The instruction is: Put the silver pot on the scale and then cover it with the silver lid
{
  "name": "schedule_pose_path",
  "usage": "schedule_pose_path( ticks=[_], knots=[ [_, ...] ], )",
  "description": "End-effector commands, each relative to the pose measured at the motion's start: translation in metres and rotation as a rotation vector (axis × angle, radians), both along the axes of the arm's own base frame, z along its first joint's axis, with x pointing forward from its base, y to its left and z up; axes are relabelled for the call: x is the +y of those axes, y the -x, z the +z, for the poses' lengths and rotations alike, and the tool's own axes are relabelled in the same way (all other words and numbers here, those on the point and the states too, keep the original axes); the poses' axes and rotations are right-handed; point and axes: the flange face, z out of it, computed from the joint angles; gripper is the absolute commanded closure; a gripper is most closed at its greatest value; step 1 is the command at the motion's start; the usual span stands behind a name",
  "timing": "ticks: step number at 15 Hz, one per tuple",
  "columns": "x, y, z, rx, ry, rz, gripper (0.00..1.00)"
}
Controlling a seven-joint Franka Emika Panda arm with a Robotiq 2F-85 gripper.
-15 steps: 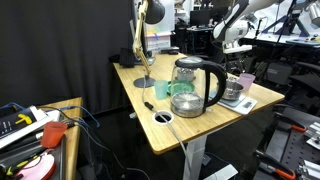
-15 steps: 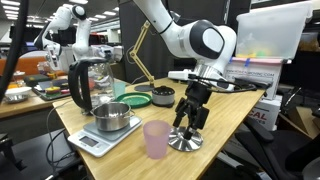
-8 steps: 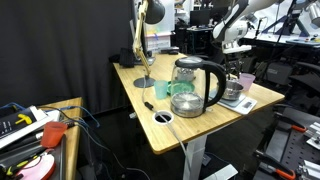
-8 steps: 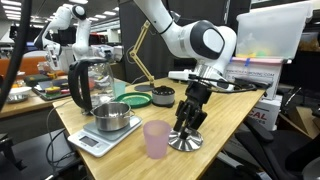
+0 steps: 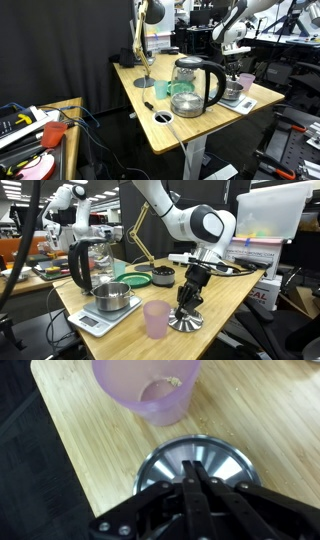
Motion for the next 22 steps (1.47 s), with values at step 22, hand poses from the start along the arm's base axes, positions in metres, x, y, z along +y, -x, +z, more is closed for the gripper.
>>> schedule_pose_path(
  ticks=[22],
  knots=[
    [0.072,0.054,0.173,-0.197,0.046,0.318,0.99]
  ],
)
